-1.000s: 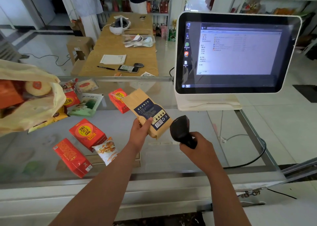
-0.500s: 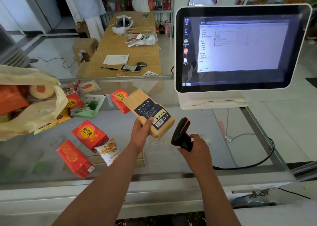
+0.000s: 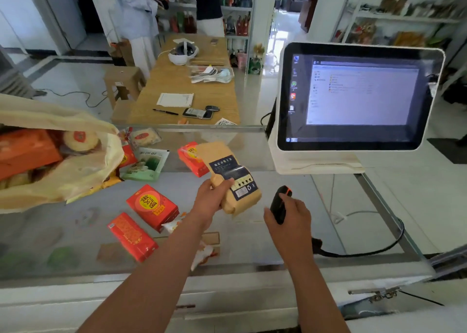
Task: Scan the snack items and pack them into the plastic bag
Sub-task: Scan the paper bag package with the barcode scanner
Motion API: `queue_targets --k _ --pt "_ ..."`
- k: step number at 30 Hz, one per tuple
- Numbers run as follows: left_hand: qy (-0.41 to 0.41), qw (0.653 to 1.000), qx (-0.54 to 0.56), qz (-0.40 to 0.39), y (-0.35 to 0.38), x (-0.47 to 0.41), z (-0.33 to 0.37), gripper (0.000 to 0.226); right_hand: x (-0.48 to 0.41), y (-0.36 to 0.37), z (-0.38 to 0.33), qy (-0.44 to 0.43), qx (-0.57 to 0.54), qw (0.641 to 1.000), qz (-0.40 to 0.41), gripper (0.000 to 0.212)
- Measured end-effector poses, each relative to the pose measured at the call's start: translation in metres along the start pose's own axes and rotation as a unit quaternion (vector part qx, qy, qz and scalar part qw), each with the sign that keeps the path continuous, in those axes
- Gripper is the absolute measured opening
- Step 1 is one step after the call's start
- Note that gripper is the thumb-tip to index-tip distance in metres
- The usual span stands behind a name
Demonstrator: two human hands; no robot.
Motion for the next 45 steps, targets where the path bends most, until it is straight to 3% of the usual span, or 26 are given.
queue_targets --k 4,6,8,10,12,14,18,20,23,25,27,31,34,37,41,45 --pt "0.113 0.99 -0.078 -0.041 -0.048 0.025 0.039 0.029 0.02 0.018 -0.087 -0.01 -0.166 0.985 -0.048 0.049" --pt "0.164 0.977 -0.125 -0.045 -0.079 0.037 0.056 0.033 0.034 0.036 -0.128 0.05 -0.266 0.957 -0.103 0.05" --pt "0.237 0.943 -0.231 -0.017 -0.114 0.047 0.076 0.046 0.051 0.052 -0.164 0.17 -0.388 0.891 -0.166 0.047" --pt "0.315 0.881 -0.352 0.017 -0.147 0.059 0.093 0.057 0.066 0.069 -0.193 0.259 -0.506 0.792 -0.221 0.033" --pt "0.4 0.81 -0.427 0.033 -0.176 0.068 0.105 0.061 0.079 0.086 -0.219 0.299 -0.576 0.722 -0.241 0.051" --pt "0.449 0.76 -0.467 0.048 -0.204 0.072 0.11 0.063 0.094 0.1 -0.243 0.299 -0.599 0.707 -0.228 0.071" --pt "0.47 0.741 -0.475 0.057 -0.246 0.08 0.117 0.046 0.117 0.118 -0.28 0.294 -0.614 0.71 -0.183 0.059" --pt "0.471 0.756 -0.453 0.038 -0.262 0.08 0.122 0.041 0.122 0.125 -0.288 0.307 -0.595 0.716 -0.195 0.053" --pt "0.392 0.852 -0.347 0.005 -0.281 0.08 0.134 0.025 0.122 0.133 -0.292 0.344 -0.565 0.713 -0.23 0.037" --pt "0.331 0.91 -0.246 0.052 -0.288 0.077 0.146 0.023 0.12 0.136 -0.298 0.365 -0.592 0.678 -0.239 0.04" --pt "0.269 0.931 -0.202 0.142 -0.292 0.073 0.16 0.029 0.116 0.138 -0.304 0.373 -0.614 0.653 -0.238 0.042" --pt "0.177 0.947 -0.142 0.227 -0.292 0.072 0.188 0.054 0.107 0.144 -0.309 0.388 -0.625 0.624 -0.263 0.036" --pt "0.18 0.944 -0.137 0.239 -0.288 0.072 0.213 0.065 0.1 0.151 -0.31 0.375 -0.589 0.644 -0.313 0.034" --pt "0.163 0.947 -0.094 0.26 -0.286 0.073 0.235 0.091 0.089 0.156 -0.309 0.331 -0.536 0.665 -0.401 0.029" --pt "0.131 0.94 -0.02 0.313 -0.294 0.066 0.249 0.062 0.079 0.16 -0.313 0.269 -0.453 0.669 -0.525 0.039" --pt "0.127 0.916 -0.039 0.38 -0.301 0.063 0.252 0.043 0.072 0.17 -0.324 0.264 -0.448 0.65 -0.553 0.044"
Point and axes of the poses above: each hand's wrist, its own x-axis away from the middle knuckle, its own y-axis out of the palm, z = x × y, the point moved 1 cm from there along -x, towards the middle knuckle, and after that the axes turned 9 degrees about z, right-handed, at the moved point
